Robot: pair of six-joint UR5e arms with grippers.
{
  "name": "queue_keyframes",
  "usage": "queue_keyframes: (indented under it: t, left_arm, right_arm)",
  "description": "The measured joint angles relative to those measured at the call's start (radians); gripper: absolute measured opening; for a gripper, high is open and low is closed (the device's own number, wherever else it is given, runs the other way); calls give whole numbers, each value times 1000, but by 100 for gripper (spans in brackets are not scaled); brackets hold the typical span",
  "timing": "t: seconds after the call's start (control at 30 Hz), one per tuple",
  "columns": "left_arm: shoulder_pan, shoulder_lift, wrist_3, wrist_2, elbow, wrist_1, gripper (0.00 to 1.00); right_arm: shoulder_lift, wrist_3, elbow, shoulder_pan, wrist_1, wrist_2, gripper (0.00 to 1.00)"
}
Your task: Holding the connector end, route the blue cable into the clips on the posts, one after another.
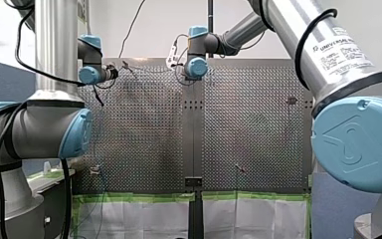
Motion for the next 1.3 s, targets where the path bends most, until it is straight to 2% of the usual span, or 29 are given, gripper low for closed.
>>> queue_keyframes:
  t: [0.17,0.43,0.7,0.97,1.3]
  left_arm:
    - [-17,4,33,9,-2,-37,100]
    - [-43,4,98,-52,-18,-107,100]
    - [-42,3,107,-114,-39,-173,100]
    - [-47,10,132,-132,-40,-241,100]
    - [-55,70,144,-154,-58,-326,100]
  right_arm:
    - [0,0,0,0,5,-1,0]
    - [-1,-1,0,1,11,-2,0]
    - [-1,-5,0,1,17,-1,0]
    - [-1,-6,0,0,16,0,0]
    - [-1,-11,0,-2,19,-1,0]
